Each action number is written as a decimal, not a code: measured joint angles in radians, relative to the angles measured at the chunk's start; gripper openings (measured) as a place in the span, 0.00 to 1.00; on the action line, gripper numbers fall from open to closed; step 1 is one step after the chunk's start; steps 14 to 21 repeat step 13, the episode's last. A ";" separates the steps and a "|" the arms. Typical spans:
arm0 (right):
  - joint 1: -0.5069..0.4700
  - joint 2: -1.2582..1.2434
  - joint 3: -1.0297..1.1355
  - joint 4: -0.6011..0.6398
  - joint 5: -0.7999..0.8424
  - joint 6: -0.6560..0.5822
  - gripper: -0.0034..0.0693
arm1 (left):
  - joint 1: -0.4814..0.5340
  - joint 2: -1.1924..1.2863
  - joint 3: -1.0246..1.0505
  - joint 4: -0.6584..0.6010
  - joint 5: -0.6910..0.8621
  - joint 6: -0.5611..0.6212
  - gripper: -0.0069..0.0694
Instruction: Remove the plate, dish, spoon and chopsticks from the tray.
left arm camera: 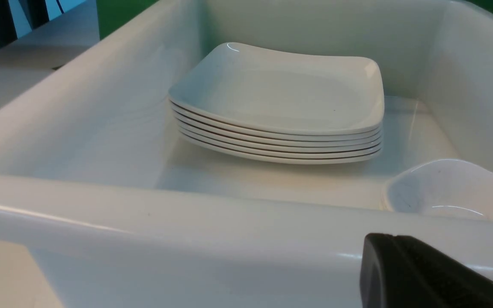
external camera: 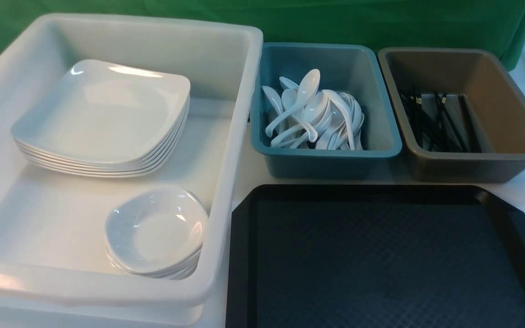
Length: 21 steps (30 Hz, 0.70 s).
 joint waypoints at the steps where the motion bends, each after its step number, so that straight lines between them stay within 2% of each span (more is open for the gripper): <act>1: 0.000 0.000 0.000 0.000 0.000 0.000 0.34 | 0.000 0.000 0.000 0.000 0.000 0.000 0.10; 21: 0.000 0.000 0.000 0.000 0.000 0.000 0.37 | 0.000 0.000 0.000 0.000 0.000 0.000 0.10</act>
